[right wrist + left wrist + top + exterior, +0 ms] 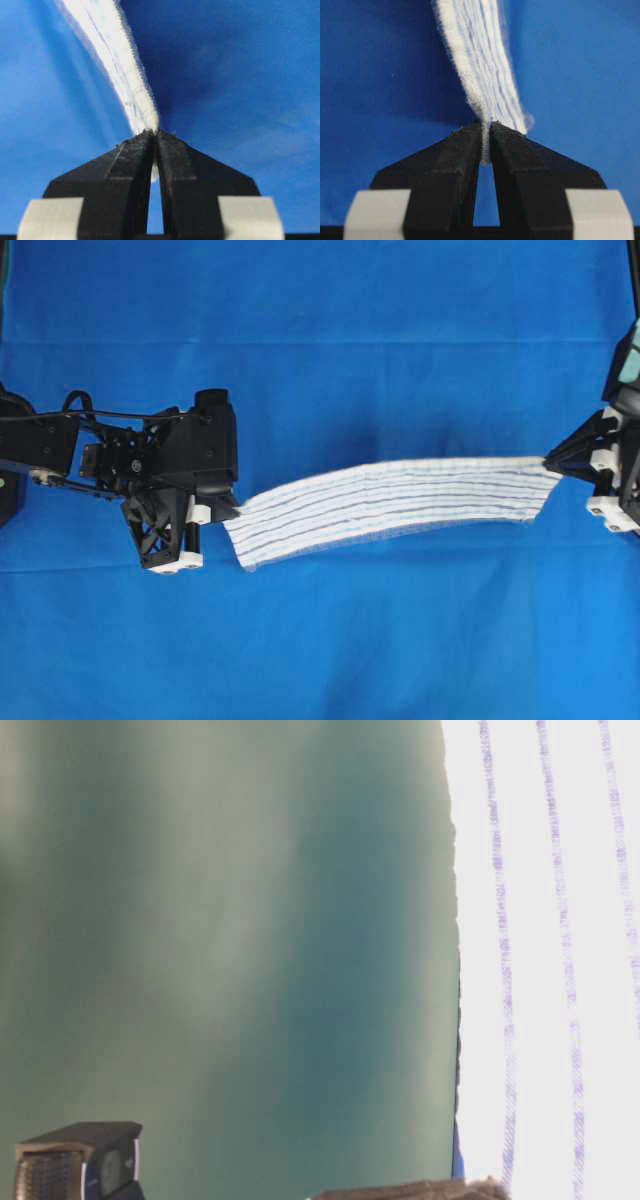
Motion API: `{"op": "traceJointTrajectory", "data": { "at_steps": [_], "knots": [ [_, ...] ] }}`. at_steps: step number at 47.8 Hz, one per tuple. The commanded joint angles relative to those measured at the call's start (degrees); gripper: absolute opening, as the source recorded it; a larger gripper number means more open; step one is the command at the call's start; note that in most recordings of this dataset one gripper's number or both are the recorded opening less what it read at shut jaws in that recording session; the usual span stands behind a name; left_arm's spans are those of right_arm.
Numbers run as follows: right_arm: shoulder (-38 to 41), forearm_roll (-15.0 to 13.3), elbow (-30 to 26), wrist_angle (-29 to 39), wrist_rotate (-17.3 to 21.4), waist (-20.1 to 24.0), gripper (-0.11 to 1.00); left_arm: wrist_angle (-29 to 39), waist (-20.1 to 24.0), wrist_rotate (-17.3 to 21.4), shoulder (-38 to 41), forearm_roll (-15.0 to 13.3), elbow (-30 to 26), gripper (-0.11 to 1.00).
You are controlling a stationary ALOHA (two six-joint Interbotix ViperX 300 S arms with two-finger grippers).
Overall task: Fold the blue towel.
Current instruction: 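Lift the strip and rotate it vertical, right gripper moving to the top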
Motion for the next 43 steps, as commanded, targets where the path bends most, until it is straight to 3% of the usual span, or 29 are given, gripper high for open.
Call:
{"op": "traceJointTrajectory", "data": {
  "at_steps": [1, 10, 25, 43],
  "knots": [
    [1.6, -2.0, -1.4, -1.1, 0.4, -0.5, 0.04, -2.0, -0.4, 0.0, -0.4, 0.0, -1.8, 0.04],
    [4.1, -5.9, -2.5, -3.8, 0.4, -5.5, 0.04, -6.9, -2.5, 0.0, 2.5, 0.0, -5.4, 0.04],
    [9.6, -13.3, -7.1, -7.7, -0.6, -16.3, 0.04, -9.2, -6.2, -0.1, 9.5, 0.0, -14.3, 0.04],
    [18.9, -17.7, -11.7, -16.0, -0.7, -26.3, 0.04, -12.4, -9.0, 0.0, 19.2, 0.0, -25.6, 0.04]
  ]
}}
